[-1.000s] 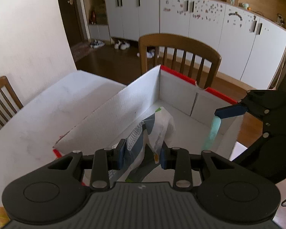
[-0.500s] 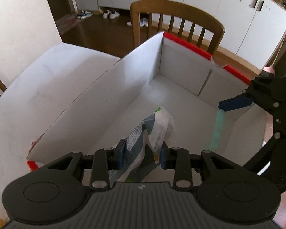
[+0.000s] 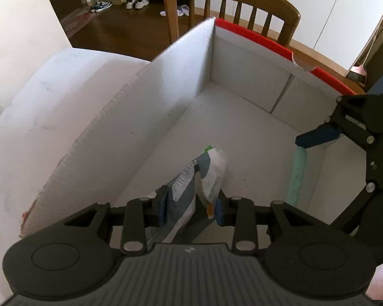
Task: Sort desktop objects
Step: 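Carry the held bag with the left gripper over the red shoebox, then open the left gripper to drop the bag into the shoebox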
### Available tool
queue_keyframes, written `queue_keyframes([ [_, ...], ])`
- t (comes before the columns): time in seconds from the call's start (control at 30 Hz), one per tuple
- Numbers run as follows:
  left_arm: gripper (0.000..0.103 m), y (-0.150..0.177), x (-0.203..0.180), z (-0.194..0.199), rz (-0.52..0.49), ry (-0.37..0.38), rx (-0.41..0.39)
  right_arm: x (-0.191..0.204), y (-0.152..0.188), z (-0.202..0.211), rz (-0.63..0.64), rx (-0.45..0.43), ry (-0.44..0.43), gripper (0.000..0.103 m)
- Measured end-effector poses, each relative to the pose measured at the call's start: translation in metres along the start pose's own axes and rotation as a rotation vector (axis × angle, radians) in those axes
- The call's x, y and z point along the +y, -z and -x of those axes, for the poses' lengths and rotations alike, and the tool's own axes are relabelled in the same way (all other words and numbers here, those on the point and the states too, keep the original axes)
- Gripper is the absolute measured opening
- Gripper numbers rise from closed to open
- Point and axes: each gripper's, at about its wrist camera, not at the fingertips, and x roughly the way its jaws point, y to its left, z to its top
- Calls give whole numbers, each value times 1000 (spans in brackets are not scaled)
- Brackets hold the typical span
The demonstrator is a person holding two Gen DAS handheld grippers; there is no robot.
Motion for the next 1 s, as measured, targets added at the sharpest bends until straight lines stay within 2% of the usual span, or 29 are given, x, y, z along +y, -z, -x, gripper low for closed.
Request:
queue_keyframes([
  [0.23, 37, 2, -2, -4, 15, 11, 0, 1, 0, 0, 2, 4, -8, 97],
  [0.4, 47, 4, -1, -4, 31, 29, 3, -3, 1, -1, 6, 8, -12, 97],
  [0.53, 67, 6, -1, -3, 38, 45, 4, -3, 2, -2, 12, 12, -17, 98],
  [0.73, 78, 8, 0, 0, 37, 47, 2, 1, 5, 0, 31, 6, -13, 100],
  [1.0, 86, 11, 4, 13, 51, 51, -40, 13, 3, 11, 53, -47, -30, 102],
])
